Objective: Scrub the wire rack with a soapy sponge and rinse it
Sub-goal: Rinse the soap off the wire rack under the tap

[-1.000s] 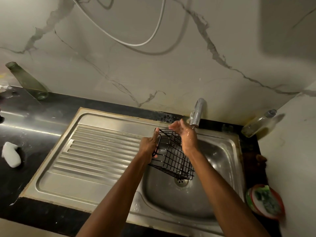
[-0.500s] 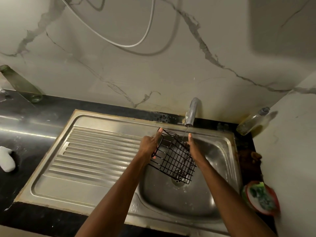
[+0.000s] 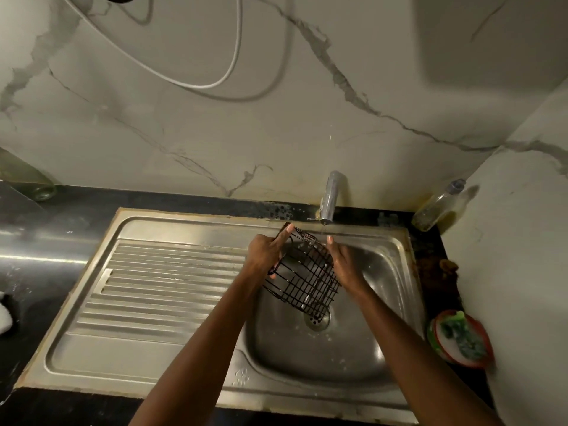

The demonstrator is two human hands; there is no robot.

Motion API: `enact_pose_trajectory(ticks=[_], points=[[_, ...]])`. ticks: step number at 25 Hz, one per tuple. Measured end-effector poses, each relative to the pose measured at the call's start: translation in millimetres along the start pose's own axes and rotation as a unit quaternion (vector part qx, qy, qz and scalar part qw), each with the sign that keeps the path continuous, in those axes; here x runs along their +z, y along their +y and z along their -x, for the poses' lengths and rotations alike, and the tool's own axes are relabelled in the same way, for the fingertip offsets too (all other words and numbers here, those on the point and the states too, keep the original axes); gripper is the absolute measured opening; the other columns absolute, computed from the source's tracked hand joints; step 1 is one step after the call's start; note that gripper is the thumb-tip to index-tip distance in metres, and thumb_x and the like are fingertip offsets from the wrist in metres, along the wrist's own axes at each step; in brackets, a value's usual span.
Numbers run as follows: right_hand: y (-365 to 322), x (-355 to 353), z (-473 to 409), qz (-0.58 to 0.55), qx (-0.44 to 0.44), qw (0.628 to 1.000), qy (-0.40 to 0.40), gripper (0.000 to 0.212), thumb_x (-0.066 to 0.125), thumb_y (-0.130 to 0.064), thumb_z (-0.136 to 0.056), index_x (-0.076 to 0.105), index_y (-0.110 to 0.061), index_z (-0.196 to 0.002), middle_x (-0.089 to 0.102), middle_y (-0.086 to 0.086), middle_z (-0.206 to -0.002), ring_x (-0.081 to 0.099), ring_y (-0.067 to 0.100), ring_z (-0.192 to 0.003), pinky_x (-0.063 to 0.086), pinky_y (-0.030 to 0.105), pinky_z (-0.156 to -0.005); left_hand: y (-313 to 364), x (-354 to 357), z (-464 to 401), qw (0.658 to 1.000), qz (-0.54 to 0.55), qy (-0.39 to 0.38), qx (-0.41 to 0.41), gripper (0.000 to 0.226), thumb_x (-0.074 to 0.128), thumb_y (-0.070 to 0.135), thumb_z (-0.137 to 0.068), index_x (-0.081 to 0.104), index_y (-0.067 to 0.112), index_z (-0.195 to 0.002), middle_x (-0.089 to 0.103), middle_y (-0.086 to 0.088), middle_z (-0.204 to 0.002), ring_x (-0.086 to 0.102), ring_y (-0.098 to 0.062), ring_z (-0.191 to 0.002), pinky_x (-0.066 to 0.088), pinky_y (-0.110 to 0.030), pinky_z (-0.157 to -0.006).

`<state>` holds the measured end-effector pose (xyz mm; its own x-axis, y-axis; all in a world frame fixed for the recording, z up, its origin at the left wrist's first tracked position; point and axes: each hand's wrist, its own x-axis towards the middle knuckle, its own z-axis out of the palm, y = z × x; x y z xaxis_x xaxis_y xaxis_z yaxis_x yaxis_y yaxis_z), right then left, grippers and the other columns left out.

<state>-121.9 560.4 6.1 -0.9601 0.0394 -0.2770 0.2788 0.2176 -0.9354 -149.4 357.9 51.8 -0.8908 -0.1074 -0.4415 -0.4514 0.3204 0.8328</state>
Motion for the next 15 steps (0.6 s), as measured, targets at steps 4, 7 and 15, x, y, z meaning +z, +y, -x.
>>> enact_pose_trajectory(ticks=[4,7,15], points=[[28,-10,0,0.1,-0.007,0.992,0.082,0.06,0.029,-0.08,-0.089,0.063,-0.031,-0.09,0.062,0.004,-0.075,0.061,0.019,-0.069,0.054,0.04,-0.066,0,-10,1,0.998,0.053,-0.009,-0.042,0.066,0.053,0.074,-0.088,0.056,0.011,-0.071,0.048,-0.004,-0.068,0.043,-0.015,-0.061,0.043,-0.031,-0.059],[11,-1,0,0.238,-0.06,0.951,0.19,0.056,0.02,-0.067,-0.099,0.062,-0.031,-0.108,0.068,0.002,-0.106,0.06,0.019,-0.103,0.047,0.047,-0.094,0,-2,0,0.988,0.089,-0.014,-0.122,0.077,0.048,0.079,-0.088,0.065,0.006,-0.104,0.051,-0.004,-0.077,0.045,-0.013,-0.065,0.039,-0.027,-0.051],[-36,3,7,0.4,-0.095,0.901,0.142,0.074,0.033,-0.078,-0.087,0.05,-0.025,-0.136,0.057,0.001,-0.14,0.05,0.022,-0.132,0.024,0.058,-0.116,6,29,-3,0.974,0.141,-0.08,-0.156,0.078,0.043,0.081,-0.088,0.065,0.01,-0.108,0.054,0.001,-0.071,0.043,-0.007,-0.056,0.04,-0.022,-0.043]])
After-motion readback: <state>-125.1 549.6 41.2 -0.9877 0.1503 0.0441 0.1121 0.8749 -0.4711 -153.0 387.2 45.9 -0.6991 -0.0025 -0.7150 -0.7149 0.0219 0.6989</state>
